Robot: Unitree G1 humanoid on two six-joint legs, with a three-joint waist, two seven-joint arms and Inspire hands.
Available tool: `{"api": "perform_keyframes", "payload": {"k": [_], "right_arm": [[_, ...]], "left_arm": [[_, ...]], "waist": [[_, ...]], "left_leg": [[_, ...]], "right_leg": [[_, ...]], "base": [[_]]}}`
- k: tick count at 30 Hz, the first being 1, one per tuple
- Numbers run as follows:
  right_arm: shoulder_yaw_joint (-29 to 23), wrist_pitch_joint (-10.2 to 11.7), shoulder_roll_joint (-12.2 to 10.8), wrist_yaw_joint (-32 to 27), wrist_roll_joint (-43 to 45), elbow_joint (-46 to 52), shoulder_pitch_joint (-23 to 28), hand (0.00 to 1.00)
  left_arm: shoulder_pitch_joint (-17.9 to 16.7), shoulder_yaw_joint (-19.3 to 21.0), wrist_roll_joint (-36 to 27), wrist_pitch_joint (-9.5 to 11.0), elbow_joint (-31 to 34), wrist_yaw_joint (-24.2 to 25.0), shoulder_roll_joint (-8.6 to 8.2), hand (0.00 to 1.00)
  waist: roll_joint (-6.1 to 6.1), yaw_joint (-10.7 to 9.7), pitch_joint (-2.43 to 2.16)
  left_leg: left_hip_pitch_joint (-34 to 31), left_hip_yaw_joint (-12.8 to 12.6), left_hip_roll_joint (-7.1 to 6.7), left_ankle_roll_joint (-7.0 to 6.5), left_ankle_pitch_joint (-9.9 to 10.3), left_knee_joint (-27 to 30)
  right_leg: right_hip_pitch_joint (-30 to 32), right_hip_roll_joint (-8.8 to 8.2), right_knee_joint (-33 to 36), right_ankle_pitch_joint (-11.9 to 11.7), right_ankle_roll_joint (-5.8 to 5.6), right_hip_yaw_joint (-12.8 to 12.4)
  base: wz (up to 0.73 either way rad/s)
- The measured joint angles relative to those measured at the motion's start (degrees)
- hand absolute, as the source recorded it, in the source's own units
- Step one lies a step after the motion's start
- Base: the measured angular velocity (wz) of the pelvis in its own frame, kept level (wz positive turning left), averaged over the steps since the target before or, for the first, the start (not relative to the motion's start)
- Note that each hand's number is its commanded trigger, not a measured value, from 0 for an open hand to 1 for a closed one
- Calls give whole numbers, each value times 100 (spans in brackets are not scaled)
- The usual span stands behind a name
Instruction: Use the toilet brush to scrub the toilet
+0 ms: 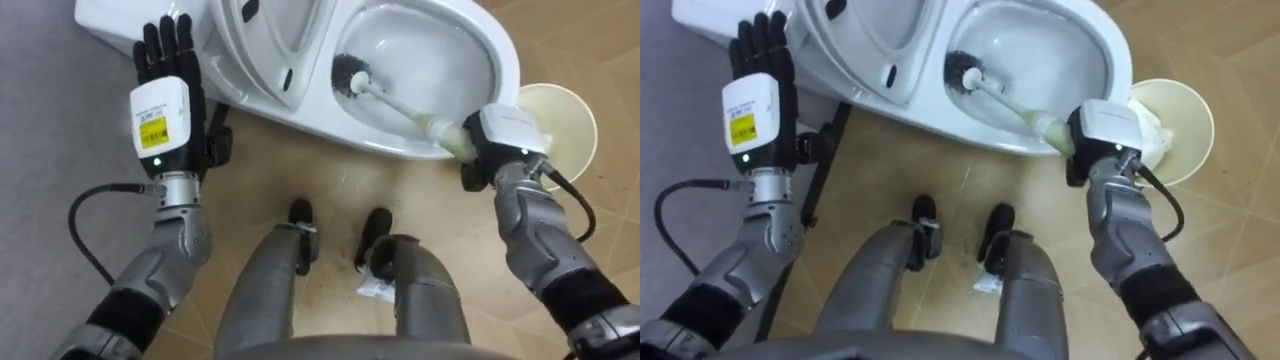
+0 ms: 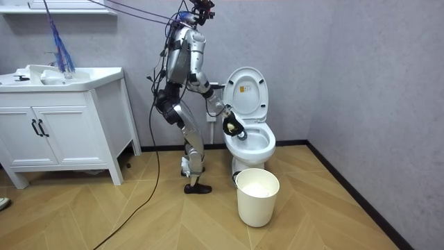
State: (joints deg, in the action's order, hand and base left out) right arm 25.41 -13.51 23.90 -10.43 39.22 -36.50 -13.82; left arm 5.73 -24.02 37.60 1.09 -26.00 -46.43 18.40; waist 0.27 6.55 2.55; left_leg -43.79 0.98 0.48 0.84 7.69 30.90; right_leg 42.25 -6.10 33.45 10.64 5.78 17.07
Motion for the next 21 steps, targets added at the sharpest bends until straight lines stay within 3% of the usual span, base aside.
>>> {"api": "perform_keyframes", "payload": {"k": [2,5,7,9,11,16,21], "right_arm": [[328,251,198,-59,-464,-974,-621,100],[513,554,309,-60,-1172,-2081,-1348,100],[507,649,304,-72,-1709,-2462,-1657,100],[494,669,295,-124,-1960,-2740,-1926,100],[464,673,318,-214,-2151,-2993,-2121,100],[471,695,442,-220,-2581,-3164,-2230,100],[464,737,396,-189,-3061,-3353,-2209,100]], "left_arm": [[267,-236,-87,99,-38,34,241,0],[632,-439,-94,230,-95,46,324,0],[790,-518,-92,304,-182,64,327,0],[899,-550,-80,331,-226,76,326,0],[1001,-541,32,329,-262,76,326,0],[1006,-545,47,304,-215,87,327,0],[999,-541,88,295,-204,189,326,0]], "waist": [[-65,49,109],[-103,260,156],[-120,289,179],[-155,315,201],[-248,331,254],[-263,363,260],[-218,378,247]], "left_leg": [[-77,3,-28,17,12,84],[-318,8,-102,-2,-58,108],[-402,21,-175,16,-122,128],[-464,26,-199,13,-123,185],[-467,31,-232,12,-117,203],[-480,12,-223,8,-114,242],[-486,61,-232,7,-113,277]], "right_leg": [[100,-74,184,78,-1,28],[401,-186,378,80,42,39],[518,-295,544,107,104,54],[587,-339,644,149,115,62],[609,-394,739,222,84,66],[608,-380,724,184,88,56],[572,-378,716,167,97,96]], "base": [[18],[13],[22],[15],[13],[-2],[2]]}}
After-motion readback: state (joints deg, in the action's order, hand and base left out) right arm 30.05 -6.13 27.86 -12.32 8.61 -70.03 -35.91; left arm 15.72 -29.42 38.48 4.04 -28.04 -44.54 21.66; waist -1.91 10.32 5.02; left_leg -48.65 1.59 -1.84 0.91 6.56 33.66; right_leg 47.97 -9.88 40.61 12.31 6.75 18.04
